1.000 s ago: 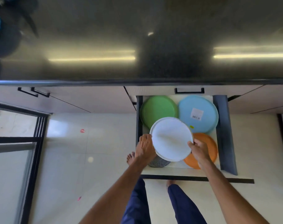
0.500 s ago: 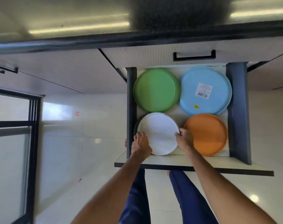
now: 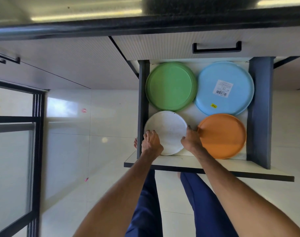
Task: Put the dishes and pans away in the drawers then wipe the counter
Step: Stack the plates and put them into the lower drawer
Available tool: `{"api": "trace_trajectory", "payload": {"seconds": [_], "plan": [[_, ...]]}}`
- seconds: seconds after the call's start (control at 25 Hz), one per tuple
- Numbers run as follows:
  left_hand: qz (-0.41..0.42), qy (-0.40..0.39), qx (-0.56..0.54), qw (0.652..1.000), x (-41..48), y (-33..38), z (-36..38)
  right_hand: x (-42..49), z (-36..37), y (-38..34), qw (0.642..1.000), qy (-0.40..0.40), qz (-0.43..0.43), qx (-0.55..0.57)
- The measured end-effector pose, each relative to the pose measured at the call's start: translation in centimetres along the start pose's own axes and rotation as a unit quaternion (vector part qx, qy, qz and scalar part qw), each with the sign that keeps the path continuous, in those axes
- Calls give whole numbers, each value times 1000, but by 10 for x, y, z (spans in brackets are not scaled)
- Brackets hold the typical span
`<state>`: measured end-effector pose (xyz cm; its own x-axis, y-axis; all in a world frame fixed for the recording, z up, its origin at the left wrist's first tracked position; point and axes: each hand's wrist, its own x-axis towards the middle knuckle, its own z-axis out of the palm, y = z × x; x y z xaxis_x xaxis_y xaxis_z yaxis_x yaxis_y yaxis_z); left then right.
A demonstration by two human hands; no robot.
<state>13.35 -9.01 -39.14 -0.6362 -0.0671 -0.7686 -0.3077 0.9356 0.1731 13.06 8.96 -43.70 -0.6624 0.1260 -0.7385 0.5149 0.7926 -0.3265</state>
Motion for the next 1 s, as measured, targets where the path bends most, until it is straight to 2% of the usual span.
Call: {"api": "trace_trajectory", "payload": {"seconds": [0.24, 0.68, 1.0], "plan": [[-16, 3, -8, 1000, -8, 3, 1, -6, -6, 5, 1000, -17, -15, 18], [0, 47, -101, 994, -61, 36, 18, -78, -32, 29, 981, 102, -63, 155], [67, 74, -186, 977, -101, 55, 60, -141, -32, 77, 935, 196, -58, 291]]}}
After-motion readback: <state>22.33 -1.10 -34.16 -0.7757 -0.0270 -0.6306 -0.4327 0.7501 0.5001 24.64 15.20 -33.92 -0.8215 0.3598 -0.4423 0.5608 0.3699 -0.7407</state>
